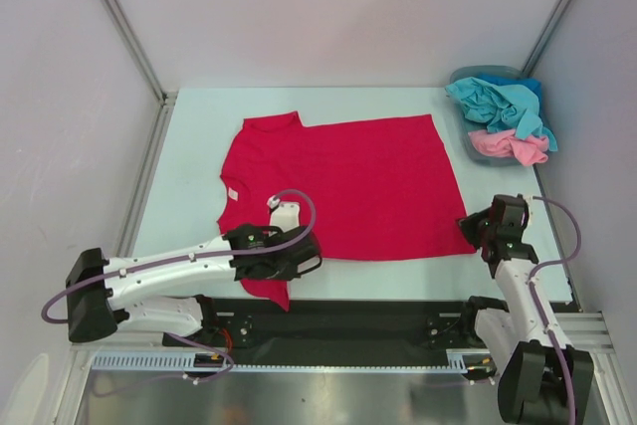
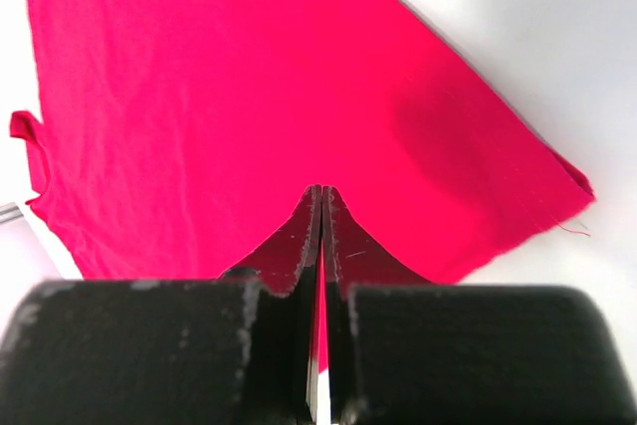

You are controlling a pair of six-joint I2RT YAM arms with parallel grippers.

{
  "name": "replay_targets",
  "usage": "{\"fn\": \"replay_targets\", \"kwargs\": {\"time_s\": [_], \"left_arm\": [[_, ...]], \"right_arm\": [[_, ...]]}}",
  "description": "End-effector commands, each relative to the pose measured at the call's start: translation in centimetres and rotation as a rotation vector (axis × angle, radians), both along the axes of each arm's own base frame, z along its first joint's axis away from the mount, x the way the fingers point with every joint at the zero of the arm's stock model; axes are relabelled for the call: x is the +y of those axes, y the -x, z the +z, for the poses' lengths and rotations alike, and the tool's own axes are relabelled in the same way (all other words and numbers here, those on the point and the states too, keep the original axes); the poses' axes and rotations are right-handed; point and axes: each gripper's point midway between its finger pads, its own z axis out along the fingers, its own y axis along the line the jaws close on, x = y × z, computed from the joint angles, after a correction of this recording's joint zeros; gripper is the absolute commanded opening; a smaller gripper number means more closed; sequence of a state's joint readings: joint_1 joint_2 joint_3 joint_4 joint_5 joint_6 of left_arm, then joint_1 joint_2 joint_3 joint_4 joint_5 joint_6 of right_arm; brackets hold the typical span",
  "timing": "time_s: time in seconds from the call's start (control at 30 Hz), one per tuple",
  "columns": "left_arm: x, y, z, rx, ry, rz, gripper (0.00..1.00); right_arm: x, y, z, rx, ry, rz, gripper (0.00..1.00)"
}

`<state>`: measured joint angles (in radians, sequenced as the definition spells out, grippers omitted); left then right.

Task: Fold and stack the t-shirts
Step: Fold the tshirt

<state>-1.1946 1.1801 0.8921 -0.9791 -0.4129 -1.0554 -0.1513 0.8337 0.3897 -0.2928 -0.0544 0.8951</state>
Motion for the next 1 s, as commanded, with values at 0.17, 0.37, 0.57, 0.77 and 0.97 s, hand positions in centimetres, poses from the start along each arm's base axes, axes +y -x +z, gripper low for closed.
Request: {"fn": "replay_targets", "kwargs": {"time_s": [0.17, 0.37, 0.57, 0.77, 0.97], "left_arm": [[-0.1, -0.8, 1.0, -0.027, 0.0, 0.034, 0.0], [-0.2, -0.6, 0.4, -0.019, 0.006, 0.027, 0.0], [-0.9, -0.7, 0.3, -0.018, 0.016, -0.001, 0.0], [-1.8, -0.4, -0.2, 0.0, 0.039, -0.041, 0.0], [-1.7, -0.2, -0.4, 0.01, 0.061, -0.055, 0.0]], "right_arm": [[-0.5, 0.0, 2.4, -0.04, 0.036, 0.002, 0.64], [-0.6, 2.4, 1.4, -0.002, 0.031, -0.038, 0.78], [-0.1, 4.9, -0.5, 0.08, -0.002, -0.048, 0.77], [0.4, 5.9, -2.0, 0.113, -0.032, -0.051, 0.77], [1.4, 5.9, -3.2, 0.085, -0.097, -0.036, 0.77]]}}
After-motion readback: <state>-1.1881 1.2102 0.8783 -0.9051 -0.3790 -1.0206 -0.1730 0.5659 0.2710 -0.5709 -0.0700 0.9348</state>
